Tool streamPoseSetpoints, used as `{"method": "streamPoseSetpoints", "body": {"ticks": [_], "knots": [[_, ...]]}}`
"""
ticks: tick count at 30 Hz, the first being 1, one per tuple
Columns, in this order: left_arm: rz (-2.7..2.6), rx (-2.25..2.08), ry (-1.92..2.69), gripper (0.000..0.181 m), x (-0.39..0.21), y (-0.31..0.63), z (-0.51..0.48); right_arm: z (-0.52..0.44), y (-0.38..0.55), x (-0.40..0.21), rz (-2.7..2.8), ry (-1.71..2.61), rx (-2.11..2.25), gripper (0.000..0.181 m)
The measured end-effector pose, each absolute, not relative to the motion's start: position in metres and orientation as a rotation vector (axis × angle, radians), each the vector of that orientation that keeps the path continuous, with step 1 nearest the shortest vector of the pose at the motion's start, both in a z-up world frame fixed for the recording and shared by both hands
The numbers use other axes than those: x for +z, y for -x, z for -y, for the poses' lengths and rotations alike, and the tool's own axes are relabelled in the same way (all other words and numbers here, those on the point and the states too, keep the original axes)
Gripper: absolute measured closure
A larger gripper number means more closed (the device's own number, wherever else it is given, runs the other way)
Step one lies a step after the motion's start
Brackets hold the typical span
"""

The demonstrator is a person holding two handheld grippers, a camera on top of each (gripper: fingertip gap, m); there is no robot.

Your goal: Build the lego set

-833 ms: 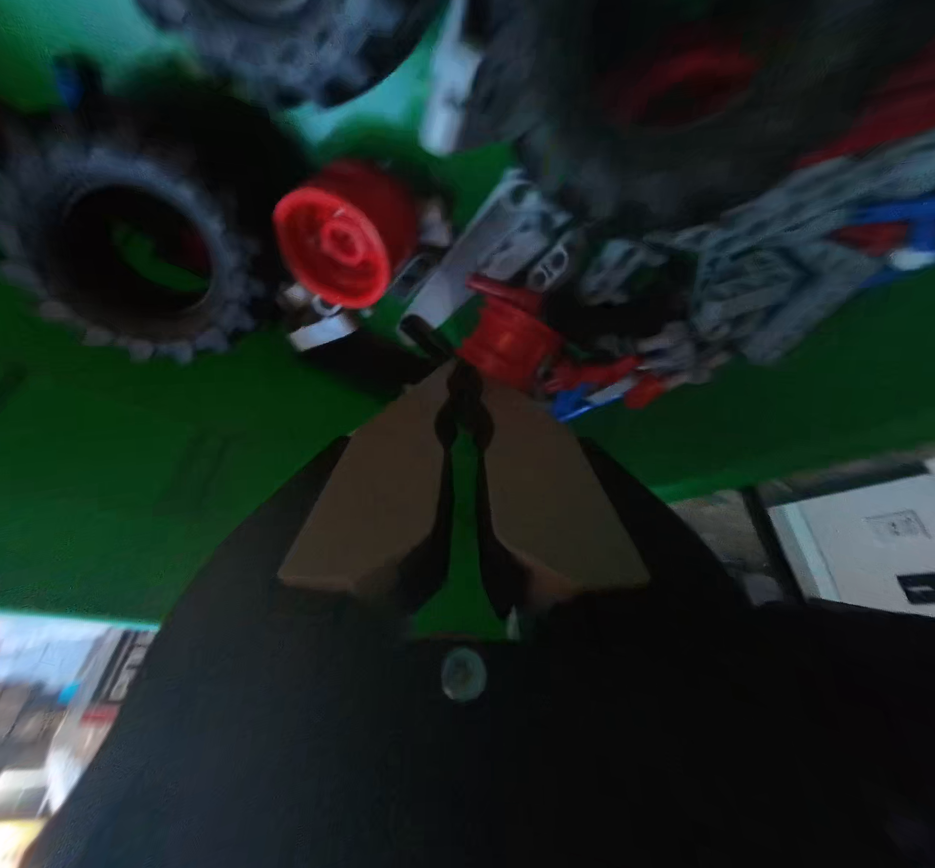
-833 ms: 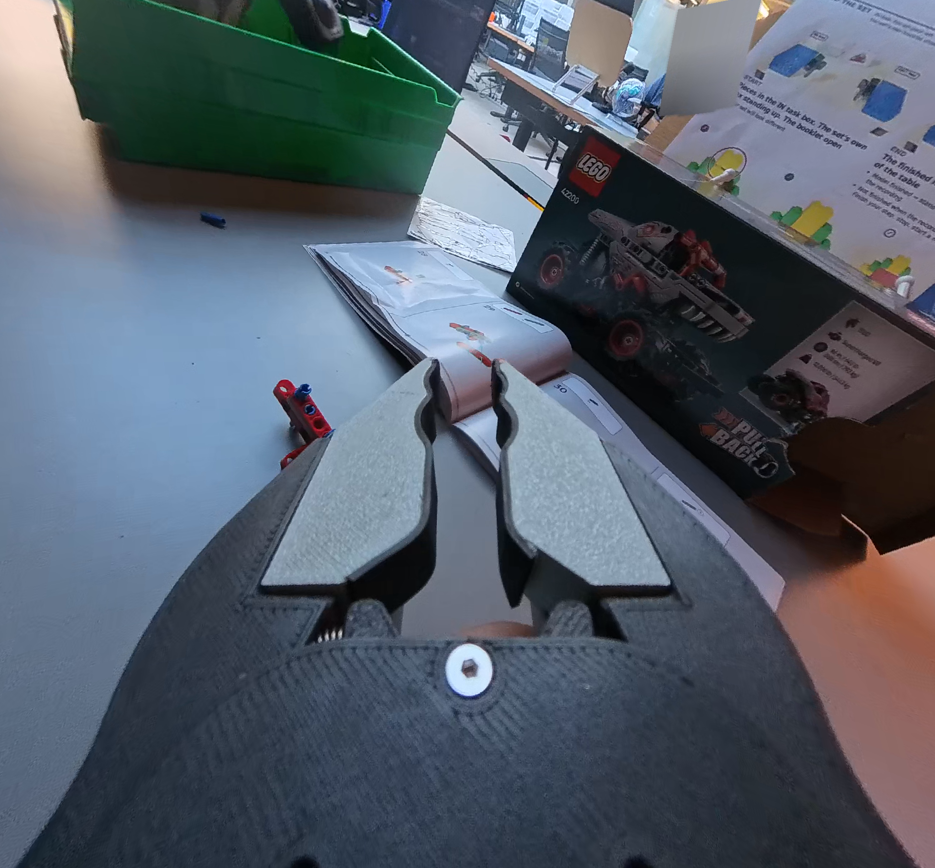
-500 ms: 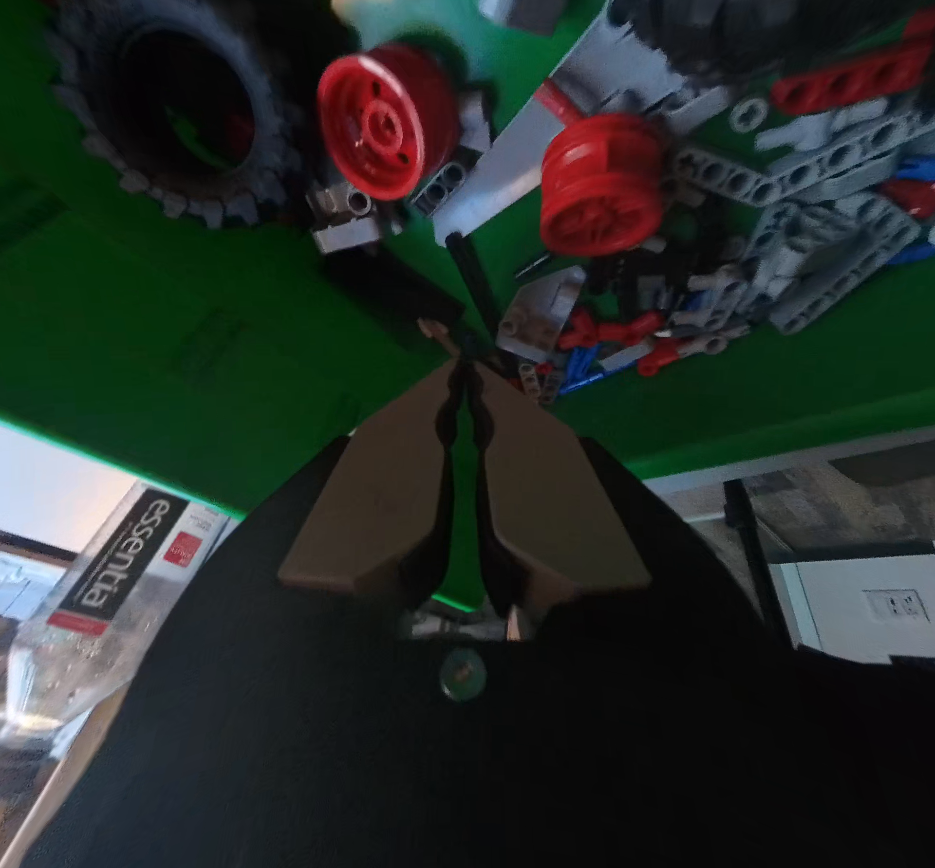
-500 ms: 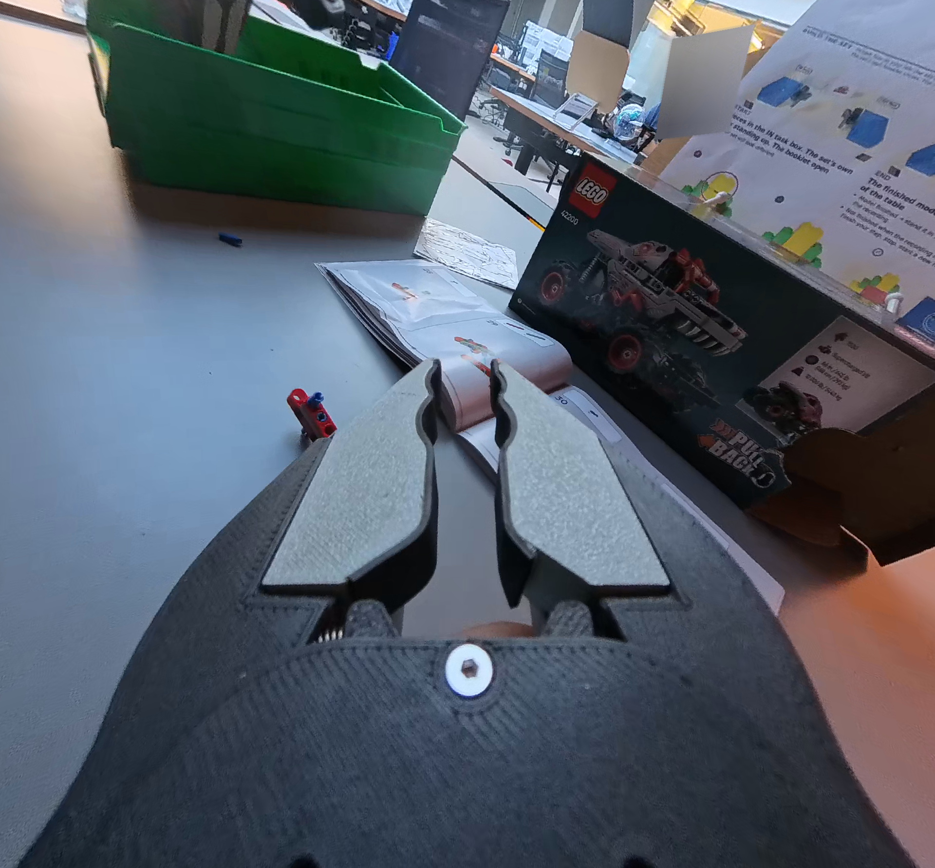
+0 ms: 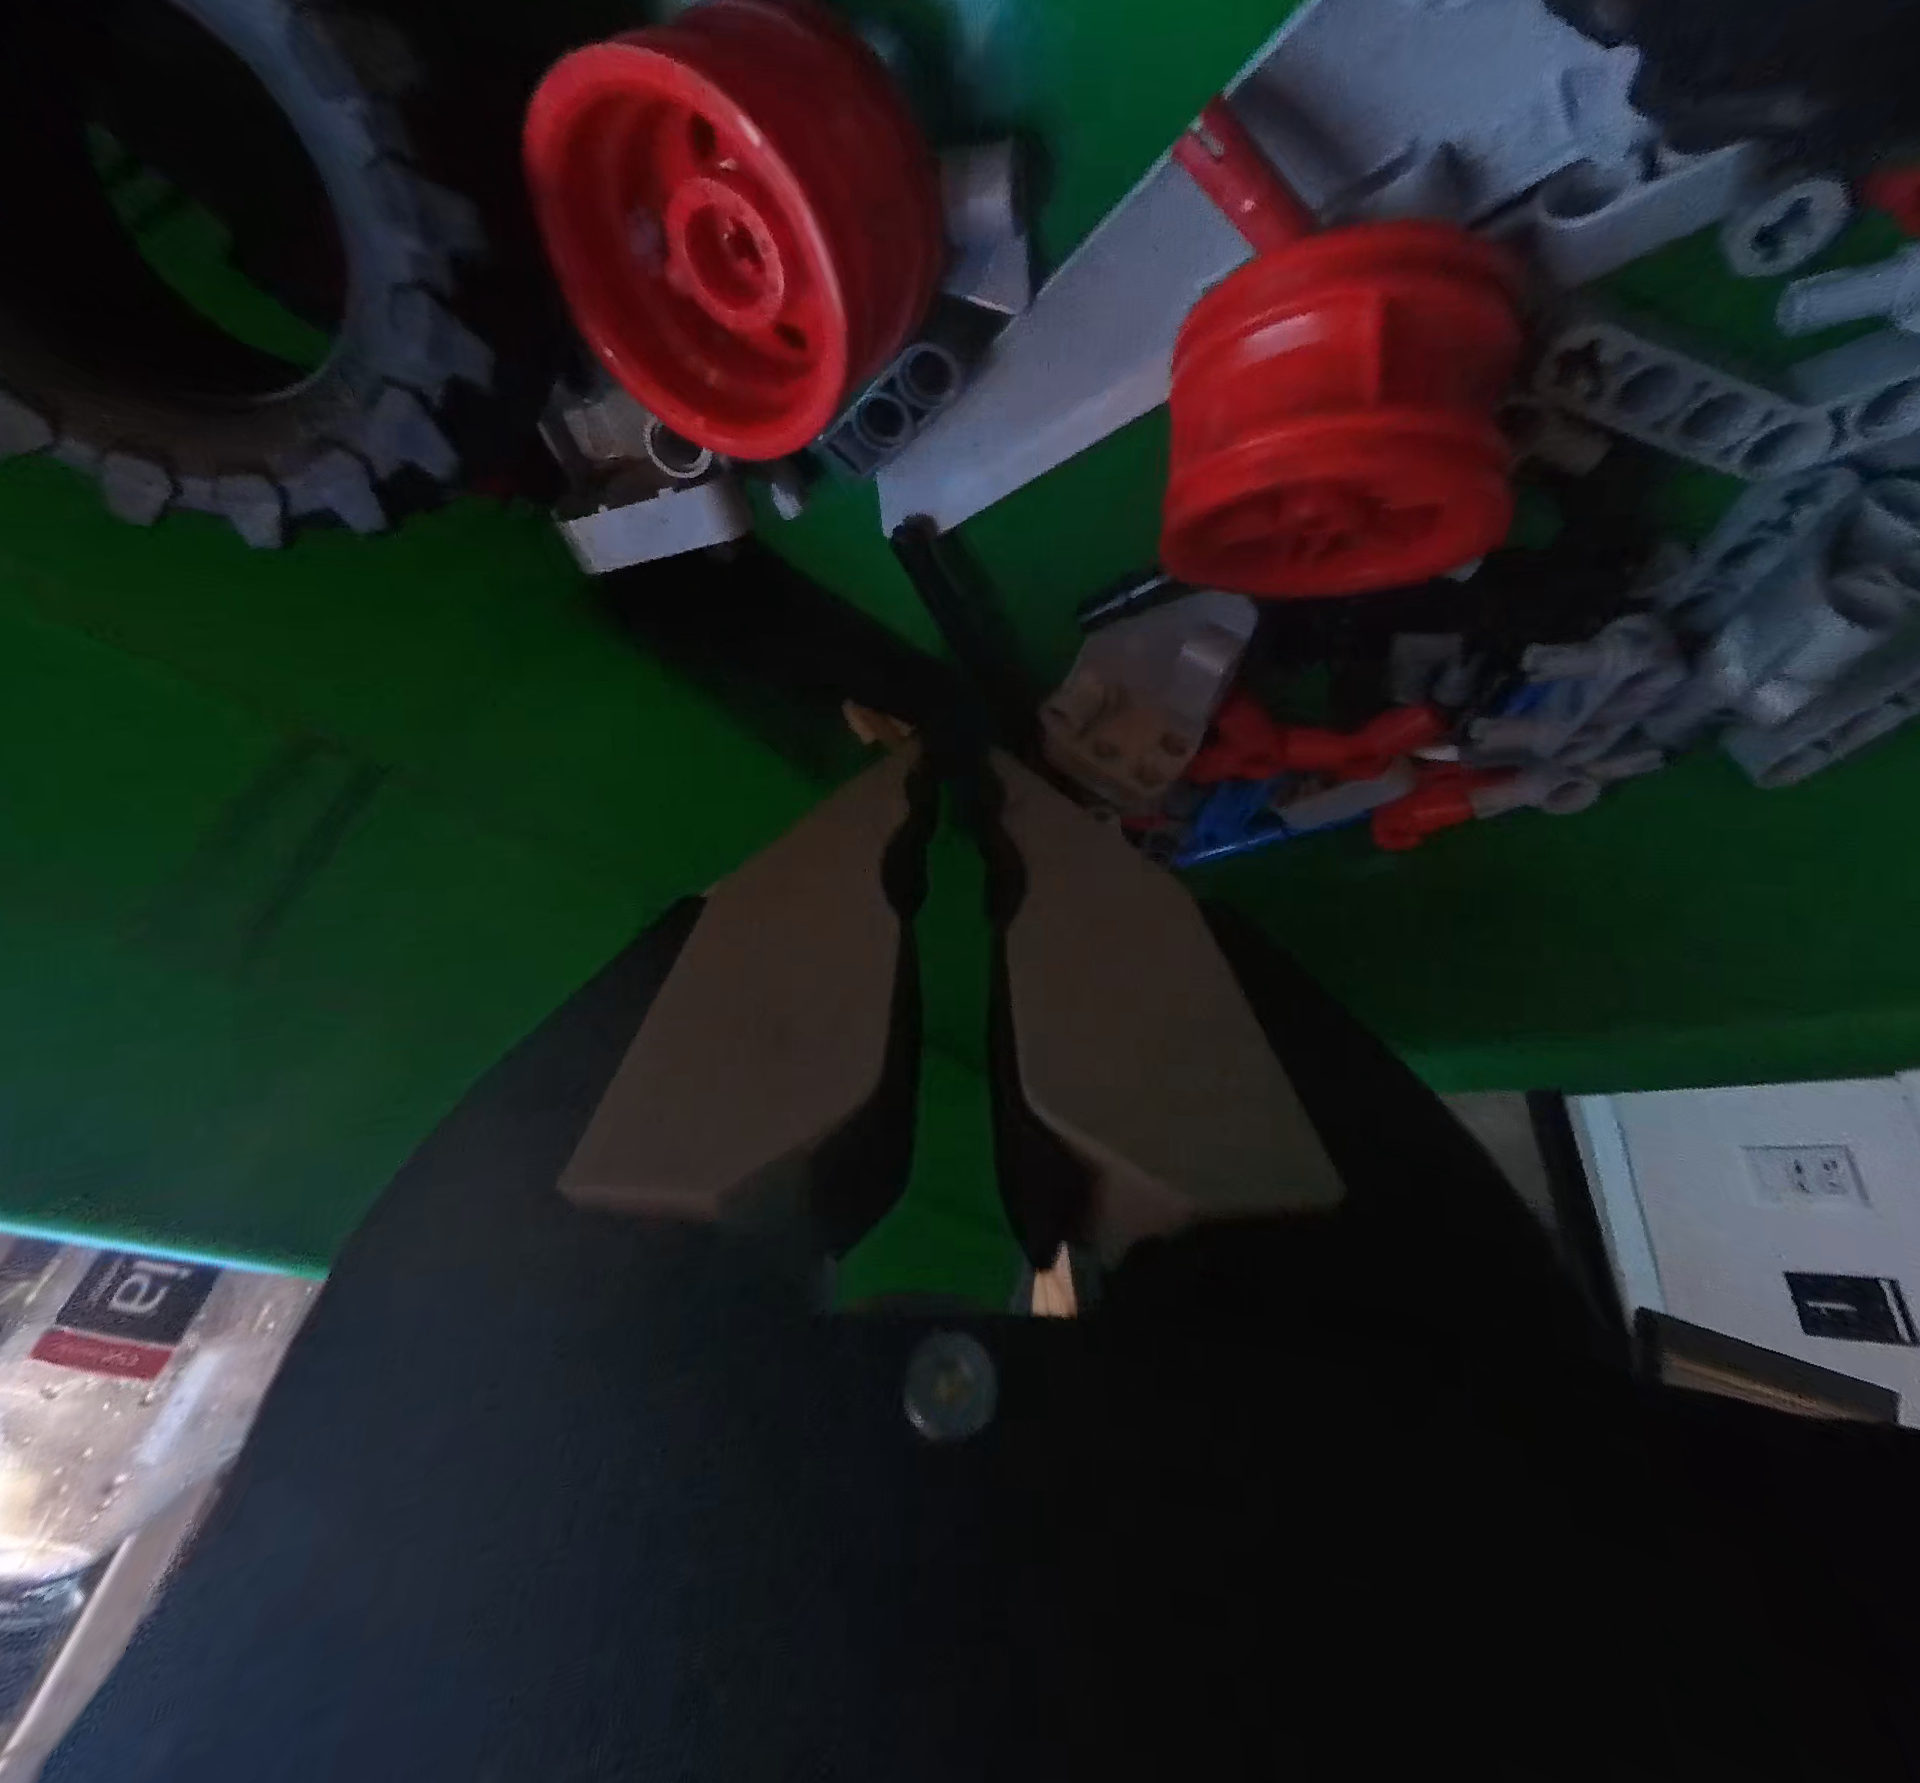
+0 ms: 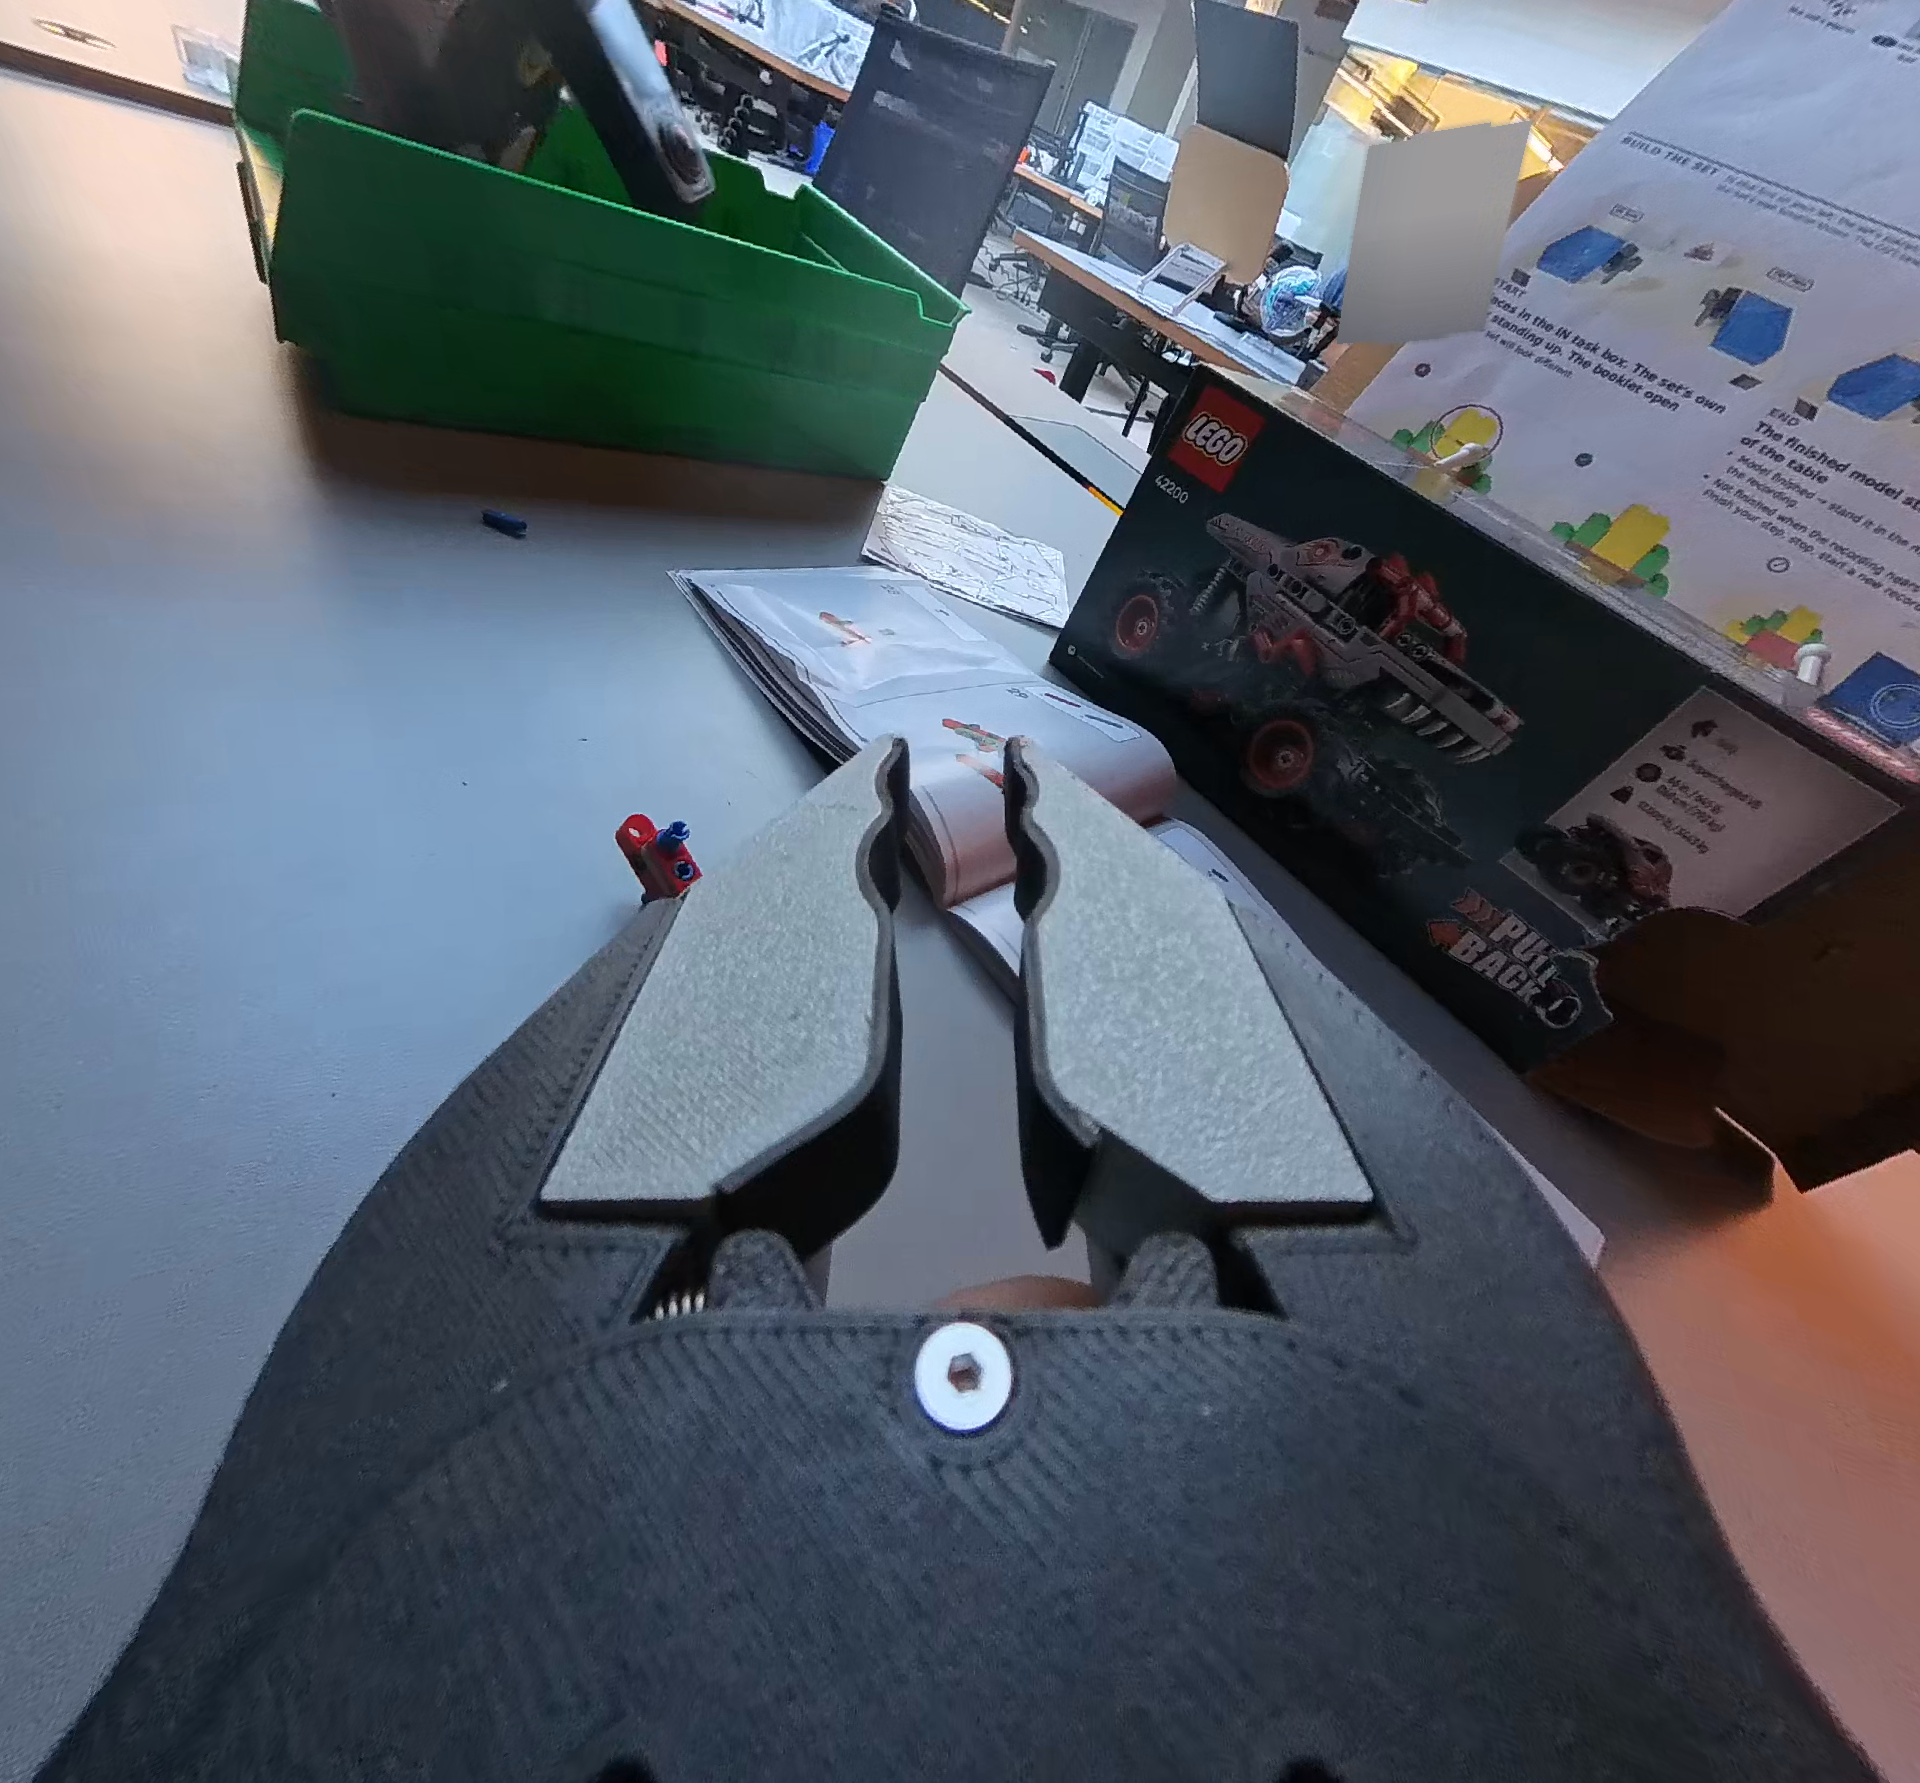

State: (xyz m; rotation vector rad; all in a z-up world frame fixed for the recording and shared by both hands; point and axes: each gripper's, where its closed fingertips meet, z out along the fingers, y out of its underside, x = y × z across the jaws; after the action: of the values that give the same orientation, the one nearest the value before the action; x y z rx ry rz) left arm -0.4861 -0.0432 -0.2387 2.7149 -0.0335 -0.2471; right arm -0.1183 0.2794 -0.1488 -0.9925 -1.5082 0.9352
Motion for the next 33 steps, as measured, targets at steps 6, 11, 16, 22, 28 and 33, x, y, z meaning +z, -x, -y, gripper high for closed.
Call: {"method": "streamPoseSetpoints", "body": {"ticks": [6,11,16,22,28,33], "knots": [[0.013,-0.189,-2.741,0.18,-0.239,0.483,0.042,-0.278,0.118,-0.148,1.51,0.982,0.939,0.167],[0.026,0.014,-2.869,0.181,-0.235,0.458,0.026,-0.277,0.118,-0.149,1.515,0.983,0.937,0.167],[-0.037,-0.177,-2.827,0.18,-0.223,0.481,0.038,-0.277,0.118,-0.148,1.515,0.981,0.937,0.167],[-0.041,-0.325,-2.784,0.18,-0.232,0.487,0.044,-0.275,0.117,-0.147,1.512,0.971,0.943,0.168],[-0.081,-0.388,-2.77,0.181,-0.238,0.491,0.043,-0.273,0.115,-0.145,1.51,0.958,0.95,0.168],[-0.043,-0.498,-2.795,0.181,-0.231,0.492,0.038,-0.272,0.115,-0.143,1.509,0.949,0.956,0.169]]}}
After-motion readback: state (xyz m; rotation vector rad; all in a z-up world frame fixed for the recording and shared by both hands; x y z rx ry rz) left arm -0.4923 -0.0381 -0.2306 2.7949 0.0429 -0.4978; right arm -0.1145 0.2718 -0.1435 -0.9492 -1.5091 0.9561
